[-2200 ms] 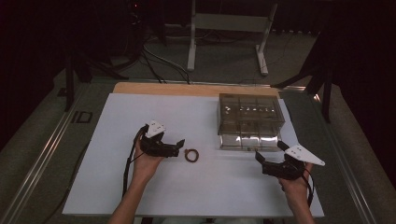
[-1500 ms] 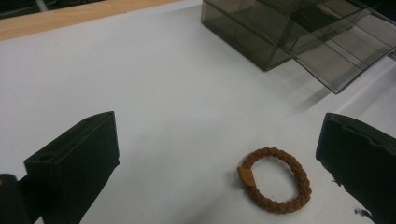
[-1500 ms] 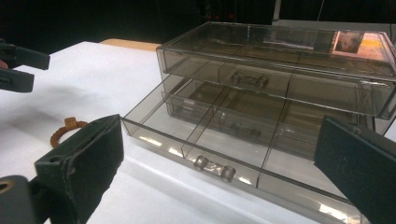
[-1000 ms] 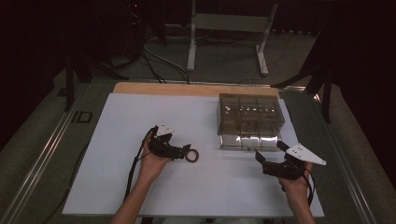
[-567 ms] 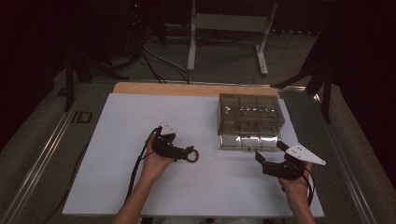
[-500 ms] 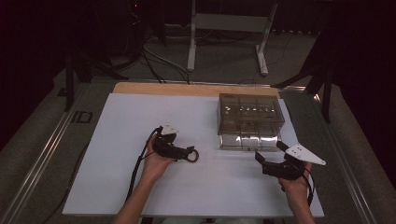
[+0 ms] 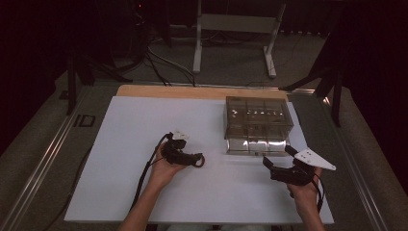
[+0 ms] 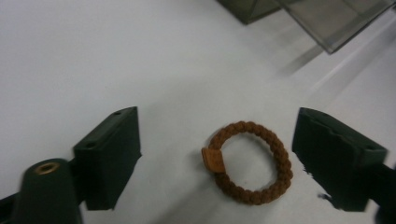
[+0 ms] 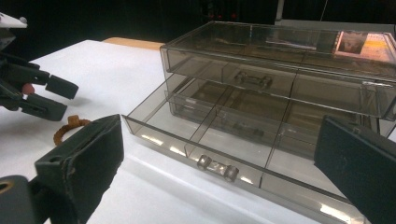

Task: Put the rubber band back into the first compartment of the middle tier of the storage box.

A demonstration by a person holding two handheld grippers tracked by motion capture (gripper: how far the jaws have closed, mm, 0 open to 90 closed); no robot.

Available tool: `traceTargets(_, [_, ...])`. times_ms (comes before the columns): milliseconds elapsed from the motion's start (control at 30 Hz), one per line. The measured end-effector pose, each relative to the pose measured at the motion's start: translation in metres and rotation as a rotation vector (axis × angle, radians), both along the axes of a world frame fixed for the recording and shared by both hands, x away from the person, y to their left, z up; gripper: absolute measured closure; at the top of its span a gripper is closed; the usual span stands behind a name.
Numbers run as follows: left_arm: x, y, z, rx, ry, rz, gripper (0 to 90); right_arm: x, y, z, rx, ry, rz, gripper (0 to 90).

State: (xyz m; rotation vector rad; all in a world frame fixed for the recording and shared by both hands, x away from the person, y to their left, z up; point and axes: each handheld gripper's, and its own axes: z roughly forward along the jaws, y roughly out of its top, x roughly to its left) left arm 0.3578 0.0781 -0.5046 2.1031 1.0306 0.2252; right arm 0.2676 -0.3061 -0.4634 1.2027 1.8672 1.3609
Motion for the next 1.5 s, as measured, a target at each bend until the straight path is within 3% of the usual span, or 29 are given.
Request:
traceTargets(200, [0.0,0.0,-0.004,0.003,0.028,-0.022,52.0,0.0,0.0,-0.001,0.003,0.005,-0.001,2.0])
traceTargets(433, [0.0,-0.003,-0.006,0.037,0.033,-0.041,67.0,0.001,0.0,-0.001,0.006,0.006,0.001,2.0])
traceTargets(533, [0.0,-0.005,-0.01,0.064,0.045,-0.05,69.9,0.001,-0.001,-0.001,0.006,0.006,0.001,2.0])
traceTargets(833, [-0.005,-0.009,-0.01,0.125,0.011,-0.065,80.8,0.001,0.001,-0.001,0.004,0.007,0.005,2.0])
traceTargets(900, [-0.006,-0.01,-0.01,0.119,0.005,-0.077,85.2,0.0,0.001,-0.001,0.004,0.007,0.005,2.0])
traceTargets(1033, [-0.006,-0.01,-0.009,0.107,0.009,-0.08,85.9,0.0,0.001,-0.001,0.004,0.008,0.005,2.0])
traceTargets(1167, [-0.004,-0.005,-0.004,0.055,0.018,-0.072,86.0,0.0,0.0,-0.001,0.007,0.006,0.005,2.0])
traceTargets(1500, [-0.002,0.001,0.008,0.017,0.007,-0.056,86.0,0.0,0.002,-0.001,0.002,0.005,0.003,2.0])
